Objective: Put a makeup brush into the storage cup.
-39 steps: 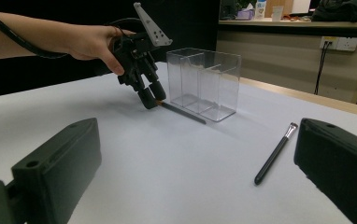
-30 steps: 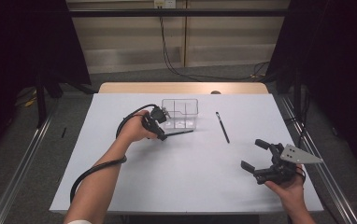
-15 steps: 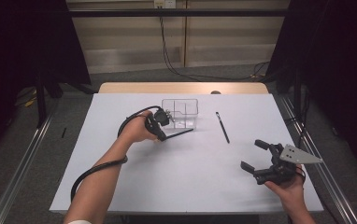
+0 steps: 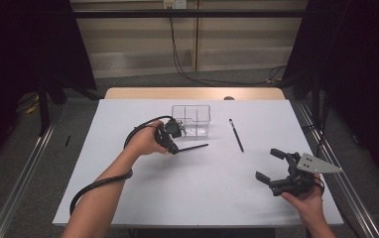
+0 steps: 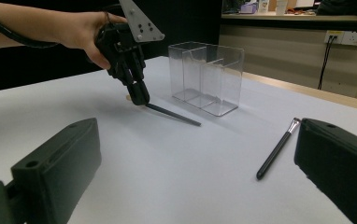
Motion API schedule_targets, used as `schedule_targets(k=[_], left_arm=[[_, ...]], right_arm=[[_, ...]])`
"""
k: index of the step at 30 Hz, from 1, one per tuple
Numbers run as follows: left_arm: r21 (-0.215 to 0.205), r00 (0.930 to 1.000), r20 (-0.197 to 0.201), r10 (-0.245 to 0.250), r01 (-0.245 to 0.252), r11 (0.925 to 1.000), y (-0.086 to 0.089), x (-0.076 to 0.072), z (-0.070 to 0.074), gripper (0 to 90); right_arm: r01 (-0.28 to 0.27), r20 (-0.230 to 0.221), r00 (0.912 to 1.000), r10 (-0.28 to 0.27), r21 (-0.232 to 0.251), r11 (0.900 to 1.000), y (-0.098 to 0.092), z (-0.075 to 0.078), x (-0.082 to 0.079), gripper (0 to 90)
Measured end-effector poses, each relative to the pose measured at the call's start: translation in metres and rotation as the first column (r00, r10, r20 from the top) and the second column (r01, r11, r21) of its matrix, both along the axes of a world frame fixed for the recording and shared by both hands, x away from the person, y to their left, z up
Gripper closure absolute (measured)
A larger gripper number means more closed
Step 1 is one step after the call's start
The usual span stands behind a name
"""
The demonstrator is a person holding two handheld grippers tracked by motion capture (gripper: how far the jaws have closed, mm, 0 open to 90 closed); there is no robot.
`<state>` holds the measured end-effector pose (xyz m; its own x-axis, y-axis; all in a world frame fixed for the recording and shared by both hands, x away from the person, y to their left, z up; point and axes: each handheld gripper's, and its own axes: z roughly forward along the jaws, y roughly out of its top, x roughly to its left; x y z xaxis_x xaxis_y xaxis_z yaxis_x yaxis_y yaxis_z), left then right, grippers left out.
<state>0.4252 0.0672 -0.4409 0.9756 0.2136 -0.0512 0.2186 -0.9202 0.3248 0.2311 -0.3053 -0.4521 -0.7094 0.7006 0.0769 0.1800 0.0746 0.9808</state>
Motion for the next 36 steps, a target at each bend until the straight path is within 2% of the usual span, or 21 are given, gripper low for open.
schedule_targets(k=[3, 6, 7, 10, 11, 12, 13, 14, 17, 18, 20, 21, 23, 24, 25, 27, 28, 29, 32, 34, 36], left_arm=[[-0.016, 0.9998, 0.018, -0.001, 0.001, 0.9999, 0.000, -0.005, 0.005, 84.4], [-0.022, 0.9997, 0.017, -0.017, 0.017, 0.9996, 0.000, -0.010, 0.009, 84.5], [-0.016, 0.9996, 0.007, -0.029, 0.029, 0.9994, 0.000, -0.011, 0.010, 84.5], [-0.025, 0.9997, 0.006, -0.023, 0.023, 0.9994, -0.001, -0.015, 0.009, 84.5], [-0.019, 0.9992, -0.014, -0.038, 0.037, 0.9991, -0.001, -0.015, 0.008, 84.4], [-0.023, 0.9994, -0.020, -0.027, 0.027, 0.9994, -0.001, -0.016, 0.006, 84.4], [-0.010, 0.9991, -0.019, -0.038, 0.038, 0.9992, -0.001, -0.015, 0.005, 84.3], [-0.007, 0.9994, -0.010, -0.032, 0.032, 0.9995, 0.000, -0.015, 0.001, 84.3], [-0.002, 0.9996, -0.029, -0.008, 0.008, 1.0000, 0.003, -0.012, -0.005, 84.1], [-0.015, 0.9997, -0.018, 0.018, -0.019, 0.9997, 0.004, -0.011, -0.008, 84.0], [-0.006, 0.9994, -0.029, 0.018, -0.019, 0.9998, 0.004, -0.010, -0.010, 83.4], [-0.016, 0.9987, -0.034, 0.038, -0.039, 0.9991, 0.004, -0.010, -0.011, 83.3], [-0.001, 0.9991, -0.042, 0.011, -0.011, 0.9999, 0.003, -0.008, -0.010, 82.0], [-0.003, 0.9984, -0.050, 0.025, -0.025, 0.9997, 0.001, -0.010, -0.010, 79.9], [0.012, 0.9990, -0.041, 0.019, -0.019, 0.9998, 0.000, -0.010, -0.010, 79.4], [0.052, 0.9996, -0.014, -0.023, 0.024, 0.9983, -0.004, -0.012, -0.009, 79.4], [0.054, 0.9998, -0.019, -0.007, 0.008, 0.9985, -0.006, -0.013, -0.009, 81.0], [0.064, 0.9997, -0.016, -0.016, 0.017, 0.9978, -0.006, -0.013, -0.009, 83.8], [0.051, 0.9998, -0.006, -0.019, 0.020, 0.9985, -0.004, -0.014, -0.009, 84.3], [0.021, 1.0000, -0.008, 0.004, -0.003, 0.9998, -0.002, -0.016, -0.010, 84.4], [0.027, 0.9999, -0.011, 0.000, 0.000, 0.9996, -0.001, -0.016, -0.008, 84.4]], right_arm=[[0.001, 0.000, 1.0000, -0.001, -0.002, 1.000, 0.000, 0.000, 0.000, 0.1], [0.001, -0.005, 1.0000, -0.001, -0.005, 1.000, 0.000, 0.000, 0.001, 0.1], [0.000, -0.006, 1.0000, 0.000, -0.003, 1.000, 0.000, -0.001, 0.001, 0.0], [0.001, -0.003, 1.0000, -0.001, -0.005, 1.000, 0.000, 0.000, 0.002, 0.1], [0.001, -0.005, 1.0000, -0.001, -0.004, 1.000, 0.001, 0.000, 0.002, 0.0], [0.000, -0.005, 1.0000, 0.000, -0.005, 1.000, 0.001, 0.000, 0.002, 0.0], [0.000, -0.007, 1.0000, 0.000, -0.006, 1.000, 0.001, 0.000, 0.002, 0.1], [-0.003, -0.005, 1.0000, 0.003, -0.007, 1.000, 0.001, -0.001, 0.002, 0.1], [-0.005, -0.003, 1.0000, 0.005, -0.009, 1.000, 0.001, -0.001, 0.002, 0.0], [-0.004, -0.003, 1.0000, 0.004, -0.010, 1.000, 0.001, -0.001, 0.002, 0.0], [-0.003, -0.004, 1.0000, 0.003, -0.010, 1.000, 0.001, -0.001, 0.002, 0.0], [-0.001, -0.007, 1.0000, 0.000, -0.008, 1.000, 0.001, -0.001, 0.002, 0.0], [0.000, -0.006, 1.0000, 0.000, -0.008, 1.000, 0.000, -0.001, 0.002, 0.0], [0.000, -0.006, 1.0000, 0.000, -0.008, 1.000, 0.000, -0.001, 0.002, 0.1], [0.001, -0.006, 1.0000, -0.001, -0.009, 1.000, 0.000, -0.001, 0.002, 0.1], [0.000, -0.009, 1.0000, 0.000, -0.009, 1.000, 0.001, -0.001, 0.002, 0.1], [-0.001, -0.009, 1.0000, 0.001, -0.009, 1.000, 0.001, -0.001, 0.002, 0.0], [-0.003, -0.008, 1.0000, 0.003, -0.012, 1.000, 0.001, -0.001, 0.002, 0.0], [-0.003, -0.005, 1.0000, 0.003, -0.018, 1.000, 0.002, -0.001, 0.002, 0.0], [-0.005, -0.007, 1.0000, 0.005, -0.017, 1.000, 0.002, -0.002, 0.002, 0.0], [-0.004, -0.008, 1.0000, 0.003, -0.018, 1.000, 0.002, -0.002, 0.002, 0.0]])
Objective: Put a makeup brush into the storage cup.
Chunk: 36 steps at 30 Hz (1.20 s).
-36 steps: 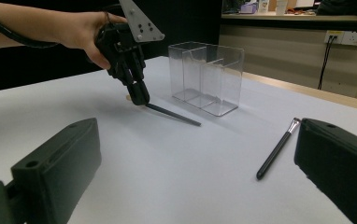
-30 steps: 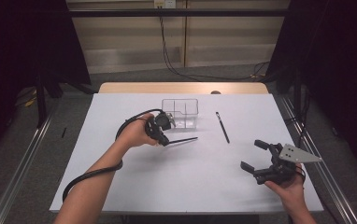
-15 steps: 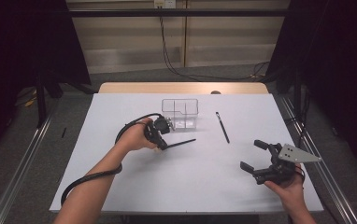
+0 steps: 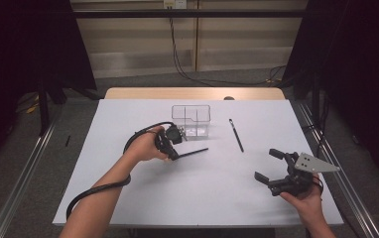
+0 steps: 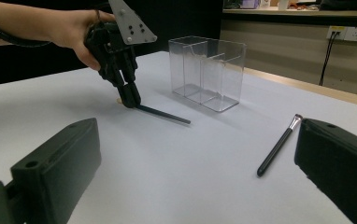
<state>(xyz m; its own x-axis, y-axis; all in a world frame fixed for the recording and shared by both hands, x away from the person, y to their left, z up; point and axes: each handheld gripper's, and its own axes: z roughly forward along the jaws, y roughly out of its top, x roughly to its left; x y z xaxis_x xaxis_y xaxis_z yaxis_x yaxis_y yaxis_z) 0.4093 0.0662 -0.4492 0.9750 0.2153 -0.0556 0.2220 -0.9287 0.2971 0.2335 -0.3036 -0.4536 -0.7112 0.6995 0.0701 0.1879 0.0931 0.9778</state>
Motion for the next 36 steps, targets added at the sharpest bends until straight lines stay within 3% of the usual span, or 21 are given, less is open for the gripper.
schedule_targets(k=[2, 4, 5, 6, 11, 15, 25, 29, 36], left_arm=[[-0.030, 0.9997, -0.016, 0.020, -0.020, 0.9993, -0.001, -0.003, 0.001, 84.4], [-0.015, 0.9999, -0.014, 0.002, -0.002, 0.9999, -0.001, -0.005, 0.005, 84.4], [-0.037, 0.9996, -0.019, 0.019, -0.020, 0.9991, -0.002, -0.007, 0.006, 84.4], [-0.035, 0.9997, -0.024, -0.001, 0.000, 0.9994, -0.002, -0.006, 0.009, 84.4], [-0.090, 0.9999, -0.014, 0.000, -0.001, 0.9960, -0.003, -0.013, 0.019, 84.4], [-0.096, 0.9995, -0.025, -0.020, 0.018, 0.9953, -0.006, -0.020, 0.025, 84.4], [-0.105, 0.9954, -0.009, -0.095, 0.094, 0.9900, -0.019, -0.040, 0.037, 84.4], [-0.111, 0.9916, 0.003, -0.129, 0.129, 0.9854, -0.026, -0.050, 0.040, 84.4], [-0.108, 0.9841, -0.013, -0.177, 0.175, 0.9787, -0.033, -0.061, 0.041, 84.4]], right_arm=[[0.000, 0.000, 1.0000, 0.000, 0.002, 1.000, 0.000, 0.000, 0.000, 0.0], [0.000, 0.000, 1.0000, 0.000, 0.001, 1.000, -0.001, 0.000, 0.000, 0.1], [0.003, 0.000, 1.0000, -0.003, 0.001, 1.000, -0.001, 0.000, 0.001, 0.0], [0.002, -0.002, 1.0000, -0.002, 0.001, 1.000, -0.001, 0.000, 0.001, 0.0], [-0.005, -0.006, 1.0000, 0.005, 0.000, 1.000, 0.000, 0.000, 0.001, 0.0], [-0.004, -0.006, 1.0000, 0.004, -0.005, 1.000, 0.001, 0.000, 0.002, 0.0], [-0.024, -0.008, 0.9997, 0.024, -0.017, 1.000, 0.007, 0.002, 0.005, 0.0], [-0.028, -0.009, 0.9996, 0.028, -0.011, 1.000, 0.009, 0.004, 0.005, 0.0], [-0.034, -0.018, 0.9993, 0.034, -0.006, 0.999, 0.011, 0.006, 0.005, 0.0]])
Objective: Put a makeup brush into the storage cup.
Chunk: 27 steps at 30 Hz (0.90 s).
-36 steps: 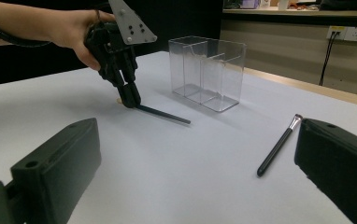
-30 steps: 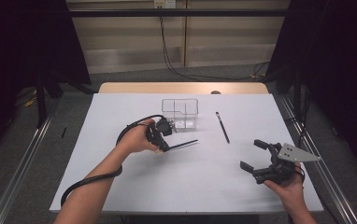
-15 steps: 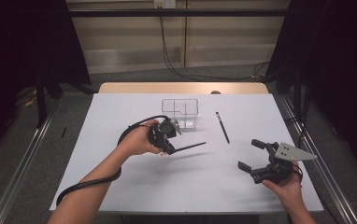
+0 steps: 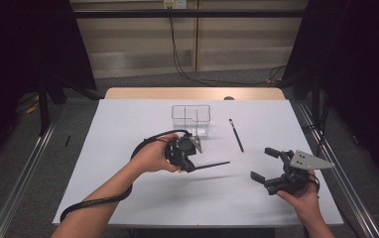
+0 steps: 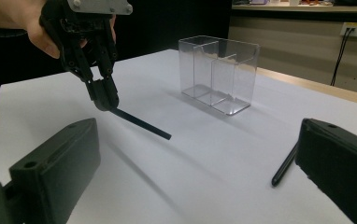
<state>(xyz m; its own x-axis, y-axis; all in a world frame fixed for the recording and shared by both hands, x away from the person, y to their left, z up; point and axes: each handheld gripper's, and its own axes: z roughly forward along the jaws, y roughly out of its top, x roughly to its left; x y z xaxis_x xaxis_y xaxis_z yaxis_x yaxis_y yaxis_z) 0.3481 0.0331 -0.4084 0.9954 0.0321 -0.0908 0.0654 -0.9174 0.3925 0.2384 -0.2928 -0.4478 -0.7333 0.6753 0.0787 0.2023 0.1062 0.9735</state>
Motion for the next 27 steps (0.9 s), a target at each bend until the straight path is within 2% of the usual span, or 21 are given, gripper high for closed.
schedule_targets(k=[8, 11, 14, 17, 21, 24, 27], left_arm=[[0.002, 1.0000, -0.001, -0.007, 0.007, 1.0000, 0.002, -0.006, 0.004, 84.4], [0.010, 0.9999, 0.001, -0.010, 0.010, 0.9999, 0.003, -0.007, 0.006, 84.4], [0.011, 1.0000, 0.007, -0.003, 0.003, 0.9999, 0.003, -0.007, 0.007, 84.3], [0.007, 0.9999, 0.001, -0.011, 0.011, 0.9999, 0.003, -0.007, 0.007, 84.4], [0.011, 0.9997, -0.002, -0.025, 0.025, 0.9996, 0.000, -0.007, 0.007, 84.4], [0.010, 0.9996, -0.004, -0.028, 0.028, 0.9996, -0.001, -0.007, 0.007, 84.4], [0.017, 0.9993, 0.000, -0.038, 0.038, 0.9991, -0.003, -0.008, 0.007, 84.4]], right_arm=[[-0.046, -0.052, 0.9977, 0.044, -0.045, 0.998, 0.006, 0.003, 0.007, 0.0], [-0.078, -0.099, 0.9926, 0.071, -0.070, 0.995, 0.011, 0.006, 0.013, 0.0], [-0.111, -0.140, 0.9857, 0.094, -0.116, 0.987, 0.018, 0.010, 0.022, 0.0], [-0.165, -0.187, 0.9730, 0.135, -0.157, 0.974, 0.026, 0.013, 0.030, 0.0], [-0.214, -0.239, 0.9575, 0.161, -0.213, 0.953, 0.035, 0.016, 0.038, 0.0], [-0.243, -0.276, 0.9462, 0.168, -0.262, 0.934, 0.040, 0.017, 0.042, 0.0], [-0.277, -0.320, 0.9303, 0.180, -0.291, 0.916, 0.045, 0.018, 0.046, 0.8]])
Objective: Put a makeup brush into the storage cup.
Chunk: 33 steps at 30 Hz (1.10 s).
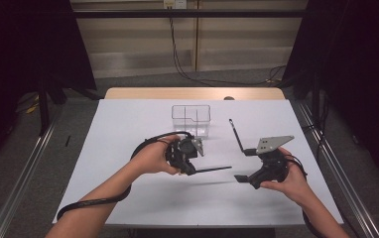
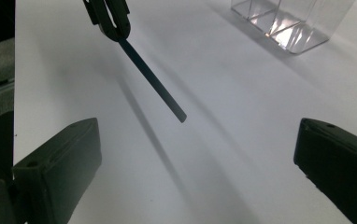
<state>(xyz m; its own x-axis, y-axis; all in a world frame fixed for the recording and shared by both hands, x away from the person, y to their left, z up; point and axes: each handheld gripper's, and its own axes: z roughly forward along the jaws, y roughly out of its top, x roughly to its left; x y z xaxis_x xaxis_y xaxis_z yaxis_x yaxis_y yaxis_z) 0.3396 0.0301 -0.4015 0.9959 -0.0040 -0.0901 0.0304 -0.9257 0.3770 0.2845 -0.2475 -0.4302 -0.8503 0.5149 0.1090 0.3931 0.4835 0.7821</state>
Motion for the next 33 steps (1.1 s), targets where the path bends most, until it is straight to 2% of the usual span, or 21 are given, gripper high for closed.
schedule_targets(k=[4, 9, 12, 19, 23, 28, 31, 33], left_arm=[[-0.003, 1.0000, -0.001, -0.003, 0.003, 1.0000, -0.001, -0.001, 0.000, 84.4], [0.000, 1.0000, 0.003, -0.007, 0.007, 1.0000, -0.001, -0.001, 0.001, 84.4], [0.006, 0.9999, 0.005, -0.015, 0.015, 0.9999, -0.002, -0.001, 0.001, 84.4], [0.007, 0.9996, 0.007, -0.026, 0.026, 0.9996, -0.006, -0.001, 0.003, 84.4], [0.002, 0.9995, -0.001, -0.031, 0.031, 0.9995, -0.007, -0.001, 0.002, 84.4], [0.000, 0.9994, -0.003, -0.033, 0.033, 0.9995, -0.008, -0.002, 0.002, 84.4], [-0.001, 0.9990, -0.010, -0.043, 0.043, 0.9991, -0.009, -0.002, 0.003, 84.4], [-0.004, 0.9986, -0.015, -0.050, 0.050, 0.9987, -0.009, -0.002, 0.002, 84.4]], right_arm=[[-0.026, -0.032, 0.9992, 0.025, -0.052, 0.998, 0.008, 0.002, 0.004, 3.3], [-0.060, -0.038, 0.9977, 0.056, -0.129, 0.990, 0.017, 0.005, 0.008, 9.6], [-0.085, -0.049, 0.9958, 0.078, -0.164, 0.983, 0.020, 0.006, 0.012, 18.7], [-0.127, -0.076, 0.9908, 0.112, -0.227, 0.966, 0.029, 0.012, 0.020, 32.6], [-0.157, -0.089, 0.9863, 0.139, -0.232, 0.960, 0.033, 0.015, 0.022, 43.6], [-0.211, -0.090, 0.9771, 0.193, -0.272, 0.939, 0.039, 0.015, 0.023, 48.1], [-0.240, -0.096, 0.9703, 0.222, -0.278, 0.930, 0.042, 0.015, 0.024, 55.2], [-0.255, -0.095, 0.9667, 0.238, -0.285, 0.924, 0.043, 0.015, 0.024, 56.9]])
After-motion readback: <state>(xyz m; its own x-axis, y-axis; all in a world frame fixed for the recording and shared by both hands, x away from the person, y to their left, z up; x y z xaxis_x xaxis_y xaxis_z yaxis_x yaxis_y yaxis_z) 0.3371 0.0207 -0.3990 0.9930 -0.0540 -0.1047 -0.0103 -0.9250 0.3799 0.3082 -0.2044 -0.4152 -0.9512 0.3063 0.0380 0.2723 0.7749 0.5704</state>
